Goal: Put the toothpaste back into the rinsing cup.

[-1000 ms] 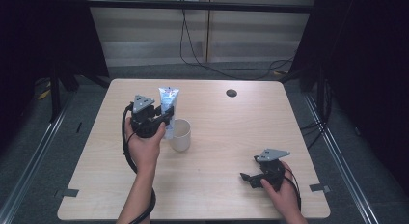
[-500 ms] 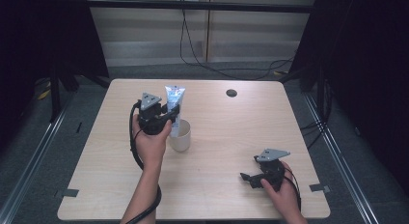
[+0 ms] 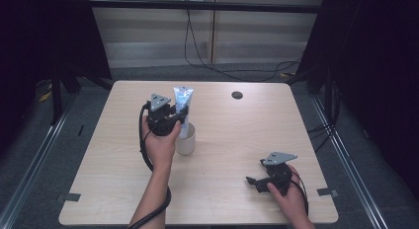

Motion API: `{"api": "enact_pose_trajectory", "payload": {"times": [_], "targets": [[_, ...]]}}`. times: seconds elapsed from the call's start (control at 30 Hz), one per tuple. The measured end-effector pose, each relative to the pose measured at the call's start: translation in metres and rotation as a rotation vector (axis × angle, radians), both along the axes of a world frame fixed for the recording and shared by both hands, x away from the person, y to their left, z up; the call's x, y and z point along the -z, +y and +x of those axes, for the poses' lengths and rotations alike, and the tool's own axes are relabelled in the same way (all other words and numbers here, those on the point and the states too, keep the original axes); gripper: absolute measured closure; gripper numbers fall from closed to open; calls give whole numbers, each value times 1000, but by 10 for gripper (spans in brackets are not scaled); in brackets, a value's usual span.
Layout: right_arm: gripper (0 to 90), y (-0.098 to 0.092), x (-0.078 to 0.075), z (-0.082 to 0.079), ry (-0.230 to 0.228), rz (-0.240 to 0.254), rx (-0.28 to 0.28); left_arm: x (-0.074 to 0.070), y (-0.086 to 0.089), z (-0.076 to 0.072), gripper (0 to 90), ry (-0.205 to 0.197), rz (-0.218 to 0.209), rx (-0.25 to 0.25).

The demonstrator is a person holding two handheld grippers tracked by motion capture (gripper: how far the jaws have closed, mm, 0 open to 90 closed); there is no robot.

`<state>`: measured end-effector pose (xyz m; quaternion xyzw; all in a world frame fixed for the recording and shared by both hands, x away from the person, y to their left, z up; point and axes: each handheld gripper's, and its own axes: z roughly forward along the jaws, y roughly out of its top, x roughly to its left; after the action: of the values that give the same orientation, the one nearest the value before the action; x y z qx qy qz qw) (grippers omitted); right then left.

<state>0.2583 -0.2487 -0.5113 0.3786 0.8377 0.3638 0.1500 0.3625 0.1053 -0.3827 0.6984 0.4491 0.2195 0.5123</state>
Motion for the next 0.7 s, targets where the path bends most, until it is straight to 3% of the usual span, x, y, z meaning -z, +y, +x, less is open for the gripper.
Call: {"api": "enact_pose_trajectory", "payload": {"times": [0.7], "targets": [[130,0,0,0,0,0,0,20,-13,5,642,-5,30,-10]]}}
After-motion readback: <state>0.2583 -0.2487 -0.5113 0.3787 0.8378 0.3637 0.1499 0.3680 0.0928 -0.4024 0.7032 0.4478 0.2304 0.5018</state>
